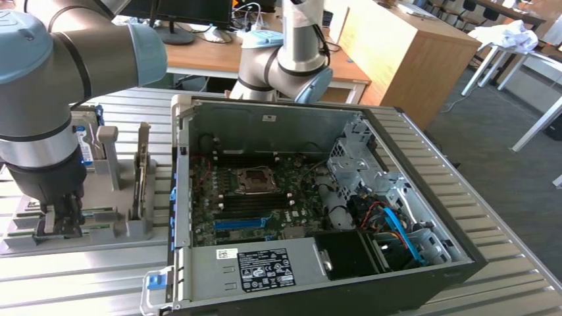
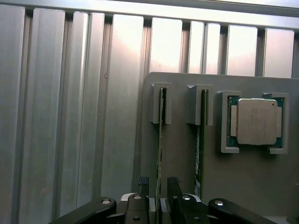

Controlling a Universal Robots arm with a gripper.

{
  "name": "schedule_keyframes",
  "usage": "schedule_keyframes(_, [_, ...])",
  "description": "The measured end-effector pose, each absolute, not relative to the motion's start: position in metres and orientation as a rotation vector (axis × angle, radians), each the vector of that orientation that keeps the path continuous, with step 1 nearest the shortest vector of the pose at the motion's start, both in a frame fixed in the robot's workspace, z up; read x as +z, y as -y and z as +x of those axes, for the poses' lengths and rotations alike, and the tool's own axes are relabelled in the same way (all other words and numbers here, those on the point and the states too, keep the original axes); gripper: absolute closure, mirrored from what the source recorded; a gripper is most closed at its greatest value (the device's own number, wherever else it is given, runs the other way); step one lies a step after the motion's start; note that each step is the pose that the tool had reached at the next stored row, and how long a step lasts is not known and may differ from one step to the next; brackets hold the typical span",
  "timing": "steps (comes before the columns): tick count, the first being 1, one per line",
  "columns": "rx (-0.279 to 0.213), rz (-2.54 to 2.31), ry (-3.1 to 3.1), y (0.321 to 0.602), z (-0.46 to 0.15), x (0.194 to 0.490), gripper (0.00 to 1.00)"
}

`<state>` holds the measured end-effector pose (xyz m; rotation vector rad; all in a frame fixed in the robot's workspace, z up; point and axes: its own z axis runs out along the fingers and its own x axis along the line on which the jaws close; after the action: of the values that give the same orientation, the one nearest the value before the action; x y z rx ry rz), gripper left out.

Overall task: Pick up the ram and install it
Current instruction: 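Pick up the ram and move it above insertion slot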

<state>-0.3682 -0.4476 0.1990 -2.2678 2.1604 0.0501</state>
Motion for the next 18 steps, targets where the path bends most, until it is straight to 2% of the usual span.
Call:
schedule_keyframes(8, [0.05, -2.268, -2.16, 0.4476, -0.3682, 0.199, 0.7])
schedule_keyframes(10, [0.05, -2.268, -2.16, 0.4476, -0.3682, 0.1989, 0.72])
schedule_keyframes(11, [0.05, -2.268, -2.16, 0.4476, -0.3682, 0.199, 0.79])
schedule_keyframes(18, [0.05, -2.268, -2.16, 0.4476, -0.3682, 0.1989, 0.79])
